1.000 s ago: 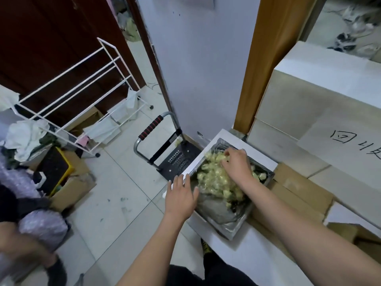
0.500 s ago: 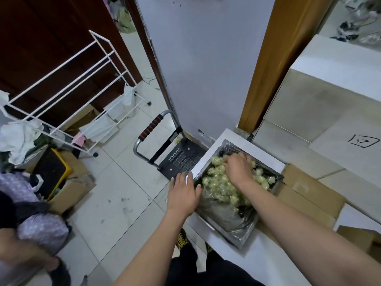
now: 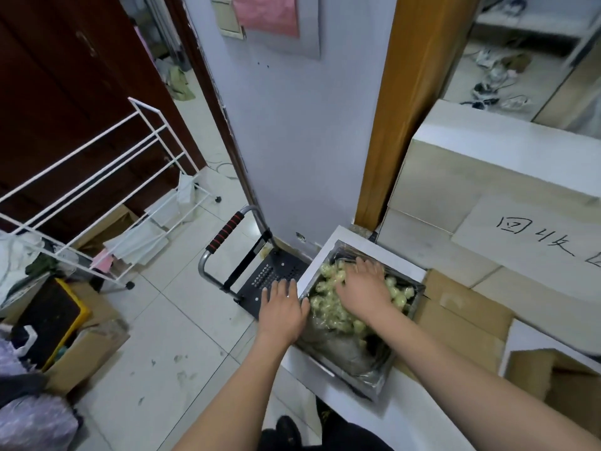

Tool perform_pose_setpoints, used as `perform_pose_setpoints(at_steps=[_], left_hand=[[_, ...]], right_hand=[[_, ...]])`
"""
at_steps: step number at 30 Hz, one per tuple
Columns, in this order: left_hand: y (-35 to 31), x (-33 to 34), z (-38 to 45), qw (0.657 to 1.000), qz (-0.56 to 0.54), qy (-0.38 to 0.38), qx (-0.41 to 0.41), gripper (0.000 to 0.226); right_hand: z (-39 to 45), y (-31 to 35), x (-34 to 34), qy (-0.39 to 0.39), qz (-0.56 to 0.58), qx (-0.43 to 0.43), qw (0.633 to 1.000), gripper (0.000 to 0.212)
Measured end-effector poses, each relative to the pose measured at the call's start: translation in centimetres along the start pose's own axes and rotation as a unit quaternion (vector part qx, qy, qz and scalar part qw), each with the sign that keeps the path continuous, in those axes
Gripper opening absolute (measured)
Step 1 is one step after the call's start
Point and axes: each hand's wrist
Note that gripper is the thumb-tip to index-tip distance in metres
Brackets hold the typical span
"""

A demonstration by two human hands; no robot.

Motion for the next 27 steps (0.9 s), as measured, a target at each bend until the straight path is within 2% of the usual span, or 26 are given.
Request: perform_pose_setpoints(at_steps=[4, 10, 18, 24, 27], left_hand=[[-1.7, -0.5, -0.6, 0.999, 0.016, -0.006, 0.052, 0.061], [-5.8, -0.6, -4.3, 0.987, 0.013, -0.005, 0.158, 0.059], [-12.3, 1.3, -12.4, 0.963, 0.037, 0.064, 0.259, 0.058], [-18.8, 1.9, -17.4, 0.94, 0.059, 0.05, 0.333, 0.056], [-22.3, 2.3, -20.1, 0.929, 0.074, 0.051, 0.36, 0.056]], right_hand=[[-4.7, -0.6, -0.4, -0.004, -0.011, 0.018, 1.0, 0.071], [-12.5, -2.6, -0.8, 0.009, -0.018, 0.108, 0.994, 0.062], [-24.6, -6.6, 0.5, 0.038, 0.007, 0.227, 0.973, 0.055], [-32.2, -11.2, 0.4, 0.003, 0.046, 0.302, 0.952, 0.042], [-36.0, -13.7, 0.7, -0.019, 0.066, 0.325, 0.943, 0.045]])
Point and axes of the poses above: each hand's wrist, its own z-axis towards the middle knuckle, its own x-axis out of the palm, y = z × x, and after that the axes turned 3 degrees about x, right-handed
